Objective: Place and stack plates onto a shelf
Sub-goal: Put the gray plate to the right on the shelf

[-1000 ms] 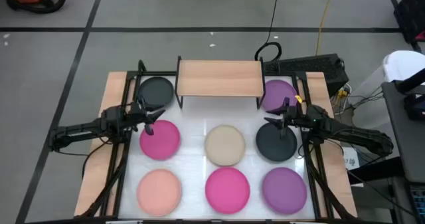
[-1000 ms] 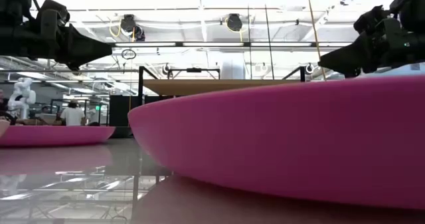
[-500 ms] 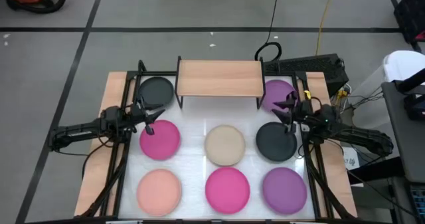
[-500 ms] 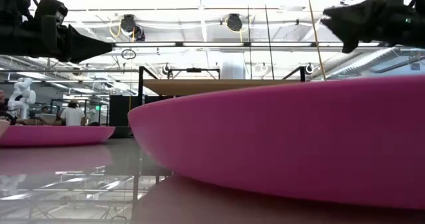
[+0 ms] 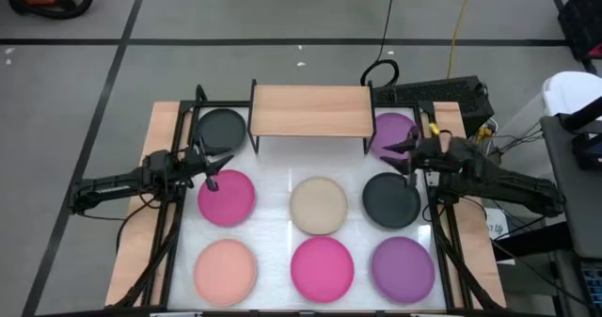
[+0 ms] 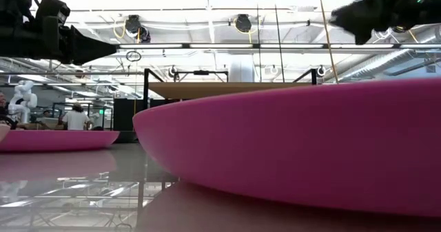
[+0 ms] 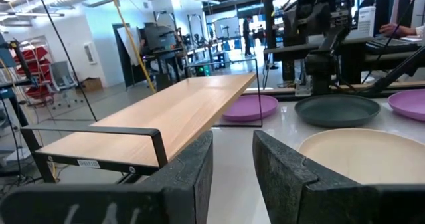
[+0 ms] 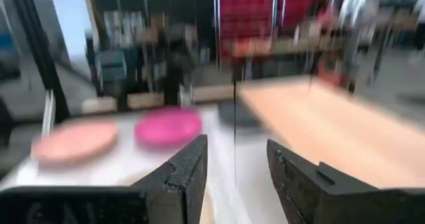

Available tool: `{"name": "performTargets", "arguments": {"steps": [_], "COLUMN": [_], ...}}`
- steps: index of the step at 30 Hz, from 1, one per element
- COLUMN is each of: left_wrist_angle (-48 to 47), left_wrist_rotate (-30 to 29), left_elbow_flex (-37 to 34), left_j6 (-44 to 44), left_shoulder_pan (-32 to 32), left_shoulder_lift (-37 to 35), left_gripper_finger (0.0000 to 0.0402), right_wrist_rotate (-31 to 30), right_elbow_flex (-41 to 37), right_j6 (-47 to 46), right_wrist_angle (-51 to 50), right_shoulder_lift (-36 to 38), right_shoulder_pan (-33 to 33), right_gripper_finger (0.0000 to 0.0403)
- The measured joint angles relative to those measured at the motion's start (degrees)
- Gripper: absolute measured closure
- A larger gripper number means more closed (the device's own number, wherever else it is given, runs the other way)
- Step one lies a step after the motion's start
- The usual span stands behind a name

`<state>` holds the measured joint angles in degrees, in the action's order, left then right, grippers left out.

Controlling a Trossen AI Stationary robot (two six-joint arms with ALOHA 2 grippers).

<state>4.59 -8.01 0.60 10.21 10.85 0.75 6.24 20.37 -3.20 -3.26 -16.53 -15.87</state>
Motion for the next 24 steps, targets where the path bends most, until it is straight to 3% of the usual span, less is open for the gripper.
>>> {"name": "performTargets", "arguments": {"steps": [7, 11, 17, 24], "left_wrist_angle": [-0.1, -0.1, -0.1, 0.0], "left_wrist_rotate": [0.0, 0.0, 0.0, 0.0], "left_elbow_flex": [0.0, 0.0, 0.0, 0.0], "left_j6": [-0.2, -0.2, -0.2, -0.2], "left_shoulder_pan": [0.0, 0.0, 0.0, 0.0], "left_shoulder_lift": [0.0, 0.0, 0.0, 0.0], "left_gripper_finger": [0.0289, 0.0289, 0.0289, 0.0289], "right_wrist_rotate": [0.0, 0.4, 5.9, 5.8], "right_elbow_flex": [0.7, 0.7, 2.7, 7.4], "right_j6": [2.9, 1.0, -2.1, -4.4], "right_wrist_angle": [-6.7, -3.2, 3.2, 6.1], "right_shoulder_lift": [-14.6, -23.0, -33.7, -46.0], "right_shoulder_pan": [2.0, 2.6, 3.0, 5.9], "right_gripper_finger": [0.0266, 0.0266, 0.0266, 0.0266]}}
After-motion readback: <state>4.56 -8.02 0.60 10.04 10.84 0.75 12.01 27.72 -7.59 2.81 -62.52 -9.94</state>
